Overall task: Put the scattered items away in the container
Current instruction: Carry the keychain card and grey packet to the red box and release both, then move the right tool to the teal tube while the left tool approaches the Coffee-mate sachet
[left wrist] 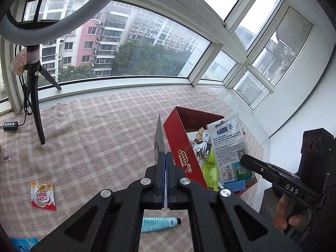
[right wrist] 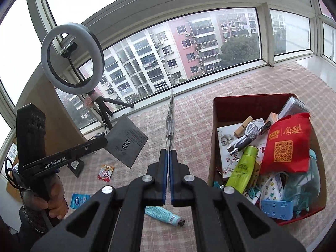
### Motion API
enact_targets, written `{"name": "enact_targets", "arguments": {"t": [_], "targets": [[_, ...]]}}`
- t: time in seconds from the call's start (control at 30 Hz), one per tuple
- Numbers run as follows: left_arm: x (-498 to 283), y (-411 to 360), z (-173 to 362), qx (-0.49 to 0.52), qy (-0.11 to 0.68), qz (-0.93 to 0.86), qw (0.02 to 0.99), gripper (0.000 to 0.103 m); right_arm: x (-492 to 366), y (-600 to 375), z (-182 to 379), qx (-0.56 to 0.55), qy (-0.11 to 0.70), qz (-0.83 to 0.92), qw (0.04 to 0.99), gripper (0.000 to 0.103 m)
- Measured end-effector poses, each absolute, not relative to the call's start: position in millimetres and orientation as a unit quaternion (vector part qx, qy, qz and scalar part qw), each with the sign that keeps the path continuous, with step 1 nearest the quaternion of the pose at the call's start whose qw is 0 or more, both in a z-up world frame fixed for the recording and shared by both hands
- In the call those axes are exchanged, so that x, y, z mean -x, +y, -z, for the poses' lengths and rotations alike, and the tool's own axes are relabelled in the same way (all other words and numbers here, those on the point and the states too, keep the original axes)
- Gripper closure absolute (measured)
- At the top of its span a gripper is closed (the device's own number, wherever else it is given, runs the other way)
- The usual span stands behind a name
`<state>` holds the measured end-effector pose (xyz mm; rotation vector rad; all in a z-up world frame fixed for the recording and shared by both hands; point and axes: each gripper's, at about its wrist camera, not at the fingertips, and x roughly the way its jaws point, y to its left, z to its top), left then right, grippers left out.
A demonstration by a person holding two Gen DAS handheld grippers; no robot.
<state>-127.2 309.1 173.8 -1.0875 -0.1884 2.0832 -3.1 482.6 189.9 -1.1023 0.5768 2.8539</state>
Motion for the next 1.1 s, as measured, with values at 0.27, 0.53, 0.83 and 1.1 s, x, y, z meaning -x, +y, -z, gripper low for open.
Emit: {"name": "enact_targets", "arguments": {"t": [0.27,0.53,0.83,1.1], "targets": [[75.6,399.0,-184.9,0.430,-0.026,-0.784,0.447,0.103,-70.1,546.7,-196.0,0.324,0.218,-0.917,0.083,0.101],[58.5,431.3,-210.3,0.433,-0.012,-0.780,0.452,0.103,-104.0,568.7,-216.1,0.297,0.209,-0.920,0.149,0.083],[52.0,405.7,-224.8,0.409,-0.002,-0.798,0.443,0.103,-118.8,570.0,-231.7,0.273,0.214,-0.924,0.161,0.071],[67.7,322.1,-212.1,0.406,-0.023,-0.829,0.385,0.103,-113.4,545.6,-230.7,0.278,0.204,-0.931,0.122,0.071]]}}
